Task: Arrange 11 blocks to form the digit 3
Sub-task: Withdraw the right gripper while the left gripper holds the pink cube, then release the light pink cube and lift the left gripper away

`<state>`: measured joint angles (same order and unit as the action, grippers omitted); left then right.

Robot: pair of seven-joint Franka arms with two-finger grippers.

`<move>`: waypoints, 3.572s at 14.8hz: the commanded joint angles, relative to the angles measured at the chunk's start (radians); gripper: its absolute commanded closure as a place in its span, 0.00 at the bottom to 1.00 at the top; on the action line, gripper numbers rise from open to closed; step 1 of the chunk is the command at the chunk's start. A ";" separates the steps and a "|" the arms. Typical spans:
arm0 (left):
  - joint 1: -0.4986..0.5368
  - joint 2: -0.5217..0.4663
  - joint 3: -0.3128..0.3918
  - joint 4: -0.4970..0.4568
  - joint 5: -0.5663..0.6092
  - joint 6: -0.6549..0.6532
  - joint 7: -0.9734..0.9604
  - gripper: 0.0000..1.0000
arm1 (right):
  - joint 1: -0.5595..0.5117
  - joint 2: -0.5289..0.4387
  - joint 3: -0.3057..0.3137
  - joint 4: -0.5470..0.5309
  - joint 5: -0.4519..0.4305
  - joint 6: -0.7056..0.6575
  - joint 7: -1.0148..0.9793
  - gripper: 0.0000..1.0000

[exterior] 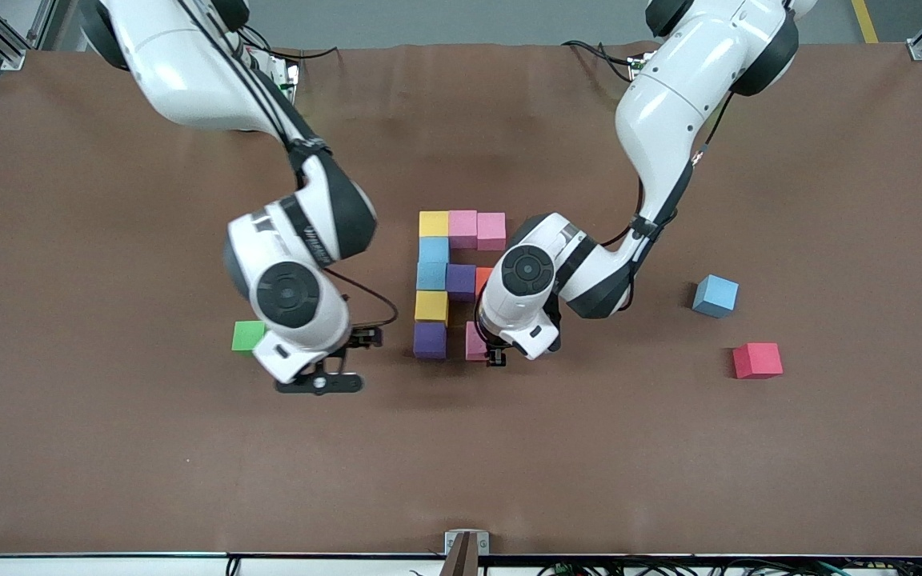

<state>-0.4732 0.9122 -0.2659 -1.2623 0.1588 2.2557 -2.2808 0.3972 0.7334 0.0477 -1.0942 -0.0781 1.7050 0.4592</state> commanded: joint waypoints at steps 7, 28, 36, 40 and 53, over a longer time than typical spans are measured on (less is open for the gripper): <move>-0.062 0.054 0.033 0.050 -0.022 0.054 -0.028 0.99 | -0.270 -0.250 0.014 -0.144 0.009 -0.174 -0.287 0.00; -0.085 0.097 0.053 0.063 -0.022 0.133 -0.054 0.96 | -0.428 -0.641 0.009 -0.403 0.014 -0.232 -0.389 0.00; -0.084 0.103 0.056 0.061 -0.021 0.157 -0.054 0.43 | -0.425 -0.637 0.009 -0.297 0.012 -0.269 -0.427 0.00; -0.087 0.097 0.071 0.061 -0.019 0.151 -0.049 0.00 | -0.420 -0.634 0.017 -0.283 0.020 -0.284 -0.425 0.00; -0.042 -0.107 0.057 0.030 -0.021 -0.148 0.312 0.00 | -0.425 -0.643 0.014 -0.283 0.049 -0.360 -0.441 0.00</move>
<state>-0.5350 0.8690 -0.2126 -1.2040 0.1582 2.1920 -2.0869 -0.0173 0.0995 0.0592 -1.3834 -0.0410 1.3546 0.0403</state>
